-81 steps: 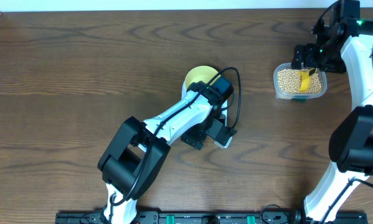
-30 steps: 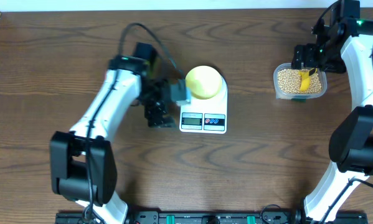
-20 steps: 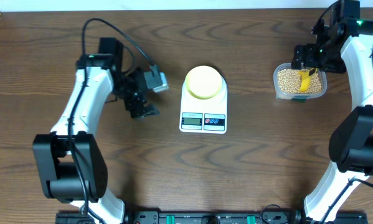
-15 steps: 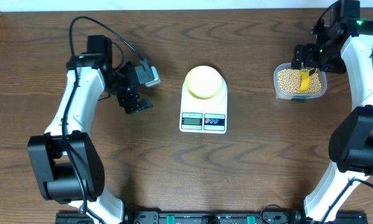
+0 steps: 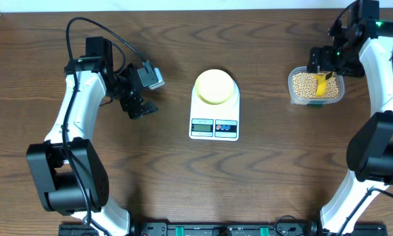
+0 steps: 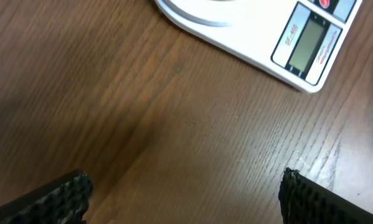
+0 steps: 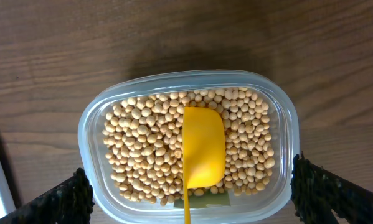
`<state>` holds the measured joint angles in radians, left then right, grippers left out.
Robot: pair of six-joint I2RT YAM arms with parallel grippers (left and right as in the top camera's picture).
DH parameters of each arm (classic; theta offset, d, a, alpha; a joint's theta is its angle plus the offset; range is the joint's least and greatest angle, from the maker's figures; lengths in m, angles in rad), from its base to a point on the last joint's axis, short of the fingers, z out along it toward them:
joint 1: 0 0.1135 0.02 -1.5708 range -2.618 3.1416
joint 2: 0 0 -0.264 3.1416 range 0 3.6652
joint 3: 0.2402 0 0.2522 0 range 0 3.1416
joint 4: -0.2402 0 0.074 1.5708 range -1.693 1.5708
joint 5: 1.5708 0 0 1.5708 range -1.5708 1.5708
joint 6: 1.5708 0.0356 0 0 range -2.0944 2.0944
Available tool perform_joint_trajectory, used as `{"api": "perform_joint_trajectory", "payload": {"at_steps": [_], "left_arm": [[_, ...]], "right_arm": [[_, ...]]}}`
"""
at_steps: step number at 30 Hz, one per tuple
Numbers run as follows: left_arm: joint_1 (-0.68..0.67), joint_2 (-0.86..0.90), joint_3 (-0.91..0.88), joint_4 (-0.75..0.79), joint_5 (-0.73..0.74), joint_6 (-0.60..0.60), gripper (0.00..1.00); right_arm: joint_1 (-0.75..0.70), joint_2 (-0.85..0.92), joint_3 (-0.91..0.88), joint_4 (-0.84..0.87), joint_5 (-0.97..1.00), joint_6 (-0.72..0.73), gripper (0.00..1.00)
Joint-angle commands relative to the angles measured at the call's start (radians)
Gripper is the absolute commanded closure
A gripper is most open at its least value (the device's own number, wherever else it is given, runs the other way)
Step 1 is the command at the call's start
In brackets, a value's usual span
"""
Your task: Scoop item into bowl and weigh 50g on scale
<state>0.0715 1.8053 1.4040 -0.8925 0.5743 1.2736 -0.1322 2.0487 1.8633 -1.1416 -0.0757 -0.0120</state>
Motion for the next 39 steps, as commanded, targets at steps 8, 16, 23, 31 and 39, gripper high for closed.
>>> {"api": "perform_joint_trajectory", "payload": {"at_steps": [8,16,23,31,39], "left_arm": [[-0.202,-0.051,0.014,-0.117,0.021,-0.248,0.02],[-0.445,-0.052,-0.001,-0.268,0.011,-0.222,0.02],[-0.570,-0.052,-0.083,-0.298,-0.001,-0.087,0.02],[-0.628,-0.049,-0.157,-0.181,-0.156,-0.055,0.02],[-0.629,-0.047,-0.157,-0.089,-0.210,-0.054,0.02]], "right_arm": [[-0.002,0.006,0.018,-0.002,-0.005,-0.004,0.01],[-0.002,0.006,0.018,-0.002,-0.005,-0.004,0.01],[-0.002,0.006,0.018,-0.002,-0.005,-0.004,0.01],[-0.002,0.006,0.018,-0.002,-0.005,-0.004,0.01],[-0.002,0.006,0.018,-0.002,-0.005,-0.004,0.01]]}}
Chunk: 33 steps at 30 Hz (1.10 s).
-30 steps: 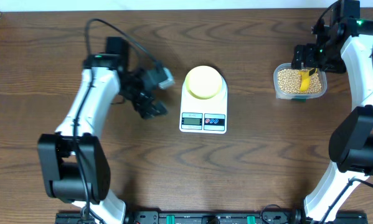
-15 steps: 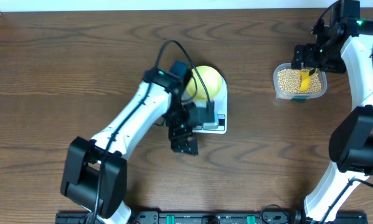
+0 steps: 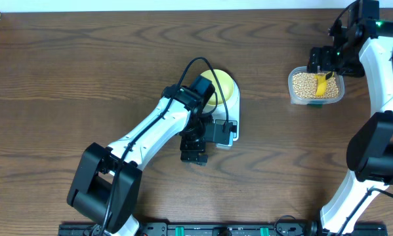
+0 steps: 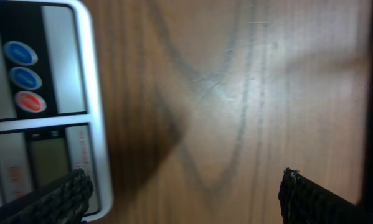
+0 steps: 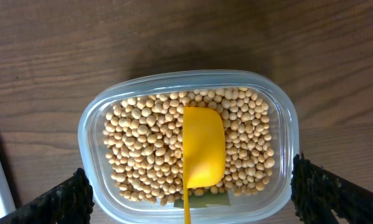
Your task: Scoop item into bowl and weigh 50g on scale
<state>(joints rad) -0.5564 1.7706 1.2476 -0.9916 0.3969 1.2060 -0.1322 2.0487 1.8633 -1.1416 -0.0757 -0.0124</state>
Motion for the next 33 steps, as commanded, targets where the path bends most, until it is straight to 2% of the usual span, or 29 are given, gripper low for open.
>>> {"api": "perform_joint_trajectory", "payload": {"at_steps": [1,6,15,18,23,33], "left_arm": [[-0.005,-0.010,0.000,0.021,-0.039,0.013,0.02],[-0.059,0.010,0.000,0.071,-0.163,0.020,0.02],[-0.142,0.054,0.003,0.072,-0.305,0.122,0.02],[-0.147,0.056,0.004,0.083,-0.302,0.175,0.02],[-0.138,0.089,0.012,0.122,-0.291,0.178,0.02],[-0.087,0.158,0.117,0.101,-0.196,0.178,0.02]], "right_arm": [[-0.002,0.006,0.018,-0.002,-0.005,-0.004,0.01],[-0.002,0.006,0.018,-0.002,-0.005,-0.004,0.01],[-0.002,0.006,0.018,-0.002,-0.005,-0.004,0.01],[-0.002,0.006,0.018,-0.002,-0.005,-0.004,0.01],[-0.002,0.006,0.018,-0.002,-0.005,-0.004,0.01],[-0.002,0.006,0.018,-0.002,-0.005,-0.004,0.01]]}}
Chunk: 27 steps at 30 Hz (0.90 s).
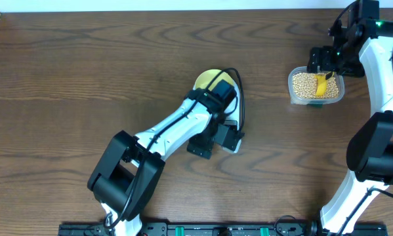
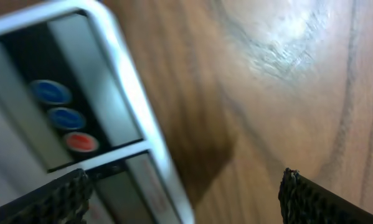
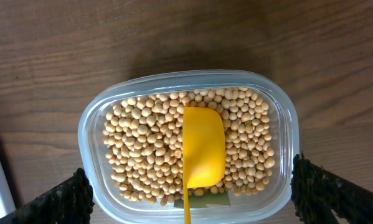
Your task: Scoop item into bowl and weigh 50g on scale
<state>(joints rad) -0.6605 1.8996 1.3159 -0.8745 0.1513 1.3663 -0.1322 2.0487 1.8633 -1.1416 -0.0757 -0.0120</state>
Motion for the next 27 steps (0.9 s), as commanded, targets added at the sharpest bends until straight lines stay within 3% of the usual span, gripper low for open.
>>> {"api": "perform_joint_trajectory", "payload": {"at_steps": [1,7,27], "left_arm": [[0.023,0.044,0.066,-0.032,0.060,0.018,0.02],[0.032,0.112,0.171,-0.135,0.080,0.018,0.02],[-0.033,0.145,0.171,-0.160,-0.008,0.055,0.02]], "right_arm": [[-0.002,0.006,0.018,-0.002,-0.005,-0.004,0.01],[-0.002,0.006,0.018,-0.002,-0.005,-0.004,0.01],[-0.002,0.006,0.018,-0.002,-0.005,-0.004,0.01]]}}
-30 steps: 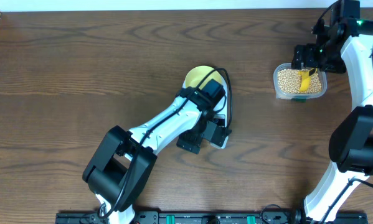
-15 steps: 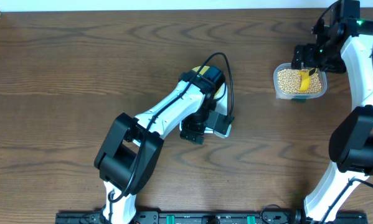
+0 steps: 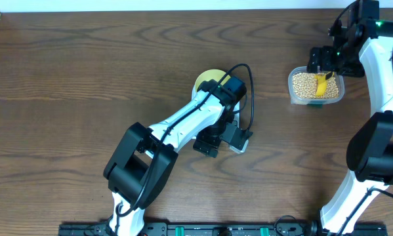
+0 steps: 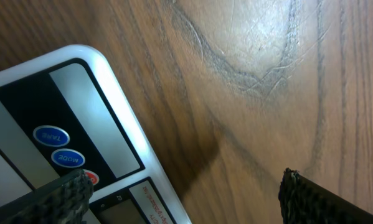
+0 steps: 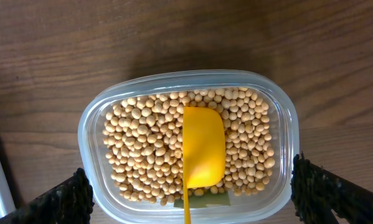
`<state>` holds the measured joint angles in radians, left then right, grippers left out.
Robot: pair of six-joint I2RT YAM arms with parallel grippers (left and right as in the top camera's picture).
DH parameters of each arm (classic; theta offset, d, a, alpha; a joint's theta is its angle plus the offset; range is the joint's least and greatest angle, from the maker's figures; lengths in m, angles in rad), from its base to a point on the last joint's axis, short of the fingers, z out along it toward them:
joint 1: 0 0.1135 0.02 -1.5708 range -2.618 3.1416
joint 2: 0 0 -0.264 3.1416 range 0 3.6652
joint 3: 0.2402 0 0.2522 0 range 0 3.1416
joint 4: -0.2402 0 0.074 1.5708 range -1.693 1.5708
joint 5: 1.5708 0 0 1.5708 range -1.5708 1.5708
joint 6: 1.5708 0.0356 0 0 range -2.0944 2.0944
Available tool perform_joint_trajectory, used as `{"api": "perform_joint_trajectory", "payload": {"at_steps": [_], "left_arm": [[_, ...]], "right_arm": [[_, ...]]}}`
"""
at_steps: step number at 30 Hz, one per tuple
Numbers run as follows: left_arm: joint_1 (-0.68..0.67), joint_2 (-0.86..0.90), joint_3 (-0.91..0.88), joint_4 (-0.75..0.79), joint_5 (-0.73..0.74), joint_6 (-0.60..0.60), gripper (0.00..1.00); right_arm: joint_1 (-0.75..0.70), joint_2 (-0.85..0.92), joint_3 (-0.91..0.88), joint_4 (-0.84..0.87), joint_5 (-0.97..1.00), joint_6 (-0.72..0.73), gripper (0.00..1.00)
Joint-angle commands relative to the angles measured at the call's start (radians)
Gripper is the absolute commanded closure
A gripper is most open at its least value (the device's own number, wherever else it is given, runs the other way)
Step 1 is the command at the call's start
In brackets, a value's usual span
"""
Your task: Scoop item into bowl and weigh 50g on scale
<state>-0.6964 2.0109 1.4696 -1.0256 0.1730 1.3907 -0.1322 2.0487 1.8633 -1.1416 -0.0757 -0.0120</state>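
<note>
The white scale (image 4: 93, 112) fills the lower left of the left wrist view, showing its blue and red buttons. My left gripper (image 4: 186, 205) hangs open over the scale's front right corner, one finger above the buttons. In the overhead view the left arm covers most of the scale, and the yellow bowl (image 3: 206, 78) on it peeks out behind. At the far right, a clear tub of soybeans (image 5: 142, 149) holds a yellow scoop (image 5: 203, 146). My right gripper (image 5: 189, 202) is open, its fingers (image 5: 335, 199) straddling the tub, with the scoop handle running down between them.
Brown wooden table (image 3: 84, 52). The left arm (image 3: 176, 124) stretches diagonally across the middle, with its cable looping above the scale. The soybean tub (image 3: 316, 86) sits near the right arm's links.
My left gripper has shifted a little to the right and turned at the scale's front right corner. The right gripper, tub and scoop are unchanged.
My left gripper first hung open over bare table left of the scale. It was then at the scale's front edge, then over its button corner, where it is now. All along the right gripper stayed open over the soybean tub, the scoop lying in the beans.
</note>
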Motion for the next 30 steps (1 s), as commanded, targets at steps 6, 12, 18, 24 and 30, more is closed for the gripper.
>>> {"api": "perform_joint_trajectory", "payload": {"at_steps": [6,12,18,24,30], "left_arm": [[-0.007,0.046,0.018,-0.005,-0.063,0.046,0.02],[-0.008,0.077,0.018,0.022,-0.122,0.057,0.02],[-0.010,0.076,0.018,0.032,-0.113,0.056,0.02],[-0.010,0.075,0.018,0.020,-0.106,0.056,0.02],[-0.010,0.045,0.019,-0.001,-0.063,0.056,0.02]], "right_arm": [[-0.002,0.006,0.018,-0.002,-0.005,-0.004,0.01],[-0.002,0.006,0.018,-0.002,-0.005,-0.004,0.01],[-0.002,0.006,0.018,-0.002,-0.005,-0.004,0.01],[-0.002,0.006,0.018,-0.002,-0.005,-0.004,0.00],[-0.002,0.006,0.018,-0.002,-0.005,-0.004,0.01]]}}
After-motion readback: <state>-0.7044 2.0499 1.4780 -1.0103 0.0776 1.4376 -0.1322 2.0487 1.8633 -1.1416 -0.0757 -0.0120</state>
